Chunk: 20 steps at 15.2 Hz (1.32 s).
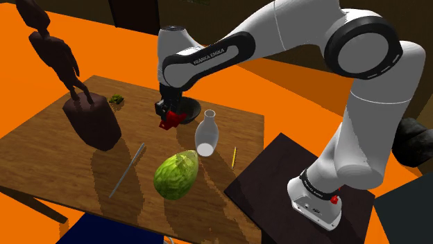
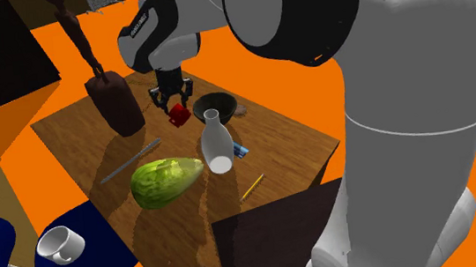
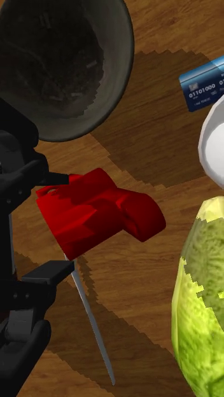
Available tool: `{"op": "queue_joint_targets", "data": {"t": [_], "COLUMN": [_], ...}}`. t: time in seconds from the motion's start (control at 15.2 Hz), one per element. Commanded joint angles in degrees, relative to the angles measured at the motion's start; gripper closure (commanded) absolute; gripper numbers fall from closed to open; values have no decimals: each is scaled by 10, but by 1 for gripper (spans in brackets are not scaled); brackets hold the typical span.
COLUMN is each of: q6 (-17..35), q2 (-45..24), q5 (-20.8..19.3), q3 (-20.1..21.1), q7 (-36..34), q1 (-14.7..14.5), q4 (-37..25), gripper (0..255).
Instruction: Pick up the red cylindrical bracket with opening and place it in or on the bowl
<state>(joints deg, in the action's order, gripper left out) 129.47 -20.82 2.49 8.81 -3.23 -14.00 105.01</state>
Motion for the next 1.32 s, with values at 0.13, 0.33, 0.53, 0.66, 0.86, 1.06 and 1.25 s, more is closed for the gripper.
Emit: {"op": "queue_joint_targets", "data": {"t": [0.13, 0.33, 0.53, 0.66, 0.86, 1.06, 1.25], "q6": [-27, -46, -67, -73, -92, -113, -137], "q2": [14, 23, 32, 27, 6, -20, -50], "q5": [1, 2, 3, 4, 7, 9, 11], "q3": [1, 1, 2, -2, -13, -23, -32], "q7": [-2, -2, -3, 9, 42, 74, 104], "q1": [0, 1, 1, 9, 31, 52, 74], "q4": [-13, -23, -35, -46, -82, -126, -179], "gripper": [255, 255, 255, 255, 255, 255, 255]}}
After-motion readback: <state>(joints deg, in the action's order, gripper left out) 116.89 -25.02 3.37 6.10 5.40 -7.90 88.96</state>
